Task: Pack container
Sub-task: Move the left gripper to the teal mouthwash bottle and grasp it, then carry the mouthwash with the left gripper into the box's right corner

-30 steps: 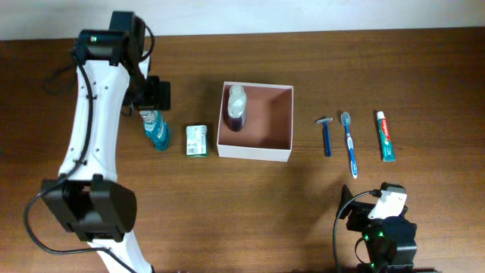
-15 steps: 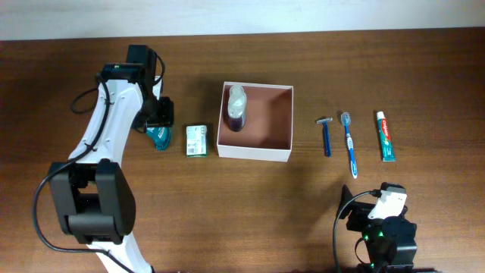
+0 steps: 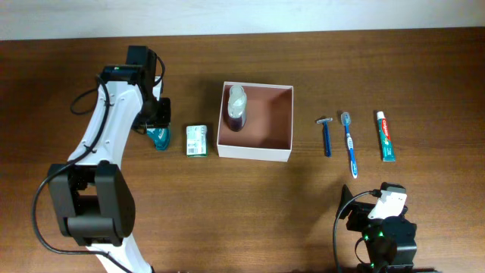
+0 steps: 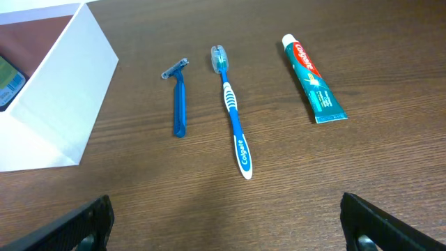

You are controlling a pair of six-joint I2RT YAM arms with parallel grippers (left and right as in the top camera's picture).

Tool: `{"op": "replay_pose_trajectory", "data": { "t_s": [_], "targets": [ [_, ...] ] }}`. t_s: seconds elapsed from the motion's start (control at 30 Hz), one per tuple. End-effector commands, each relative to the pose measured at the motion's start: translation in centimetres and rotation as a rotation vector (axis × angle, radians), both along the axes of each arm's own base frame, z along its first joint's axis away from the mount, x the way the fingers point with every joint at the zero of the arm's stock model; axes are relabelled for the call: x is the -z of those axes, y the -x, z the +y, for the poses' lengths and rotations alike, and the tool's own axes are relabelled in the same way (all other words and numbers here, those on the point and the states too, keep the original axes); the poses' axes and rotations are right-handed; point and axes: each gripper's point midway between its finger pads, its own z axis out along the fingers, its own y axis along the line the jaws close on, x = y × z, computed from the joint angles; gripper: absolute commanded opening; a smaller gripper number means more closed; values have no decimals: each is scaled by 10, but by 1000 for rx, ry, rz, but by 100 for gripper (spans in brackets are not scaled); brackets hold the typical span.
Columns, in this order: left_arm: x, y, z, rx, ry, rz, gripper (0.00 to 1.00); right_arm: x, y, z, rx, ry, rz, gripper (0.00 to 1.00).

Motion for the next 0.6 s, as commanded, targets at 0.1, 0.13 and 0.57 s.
{"op": "replay_pose_trajectory", "data": {
  "t_s": [0.1, 0.13, 0.57],
  "targets": [
    [-34, 8, 5, -5, -10, -73, 26, 2, 0, -1, 11, -10, -1, 99],
    [-42, 9, 4, -4, -6, -92, 26, 2, 0, -1, 11, -10, -1, 99],
    [-194, 55, -96, 231, 269, -417, 6, 2, 0, -1, 11, -10, -1, 99]
  ]
}}
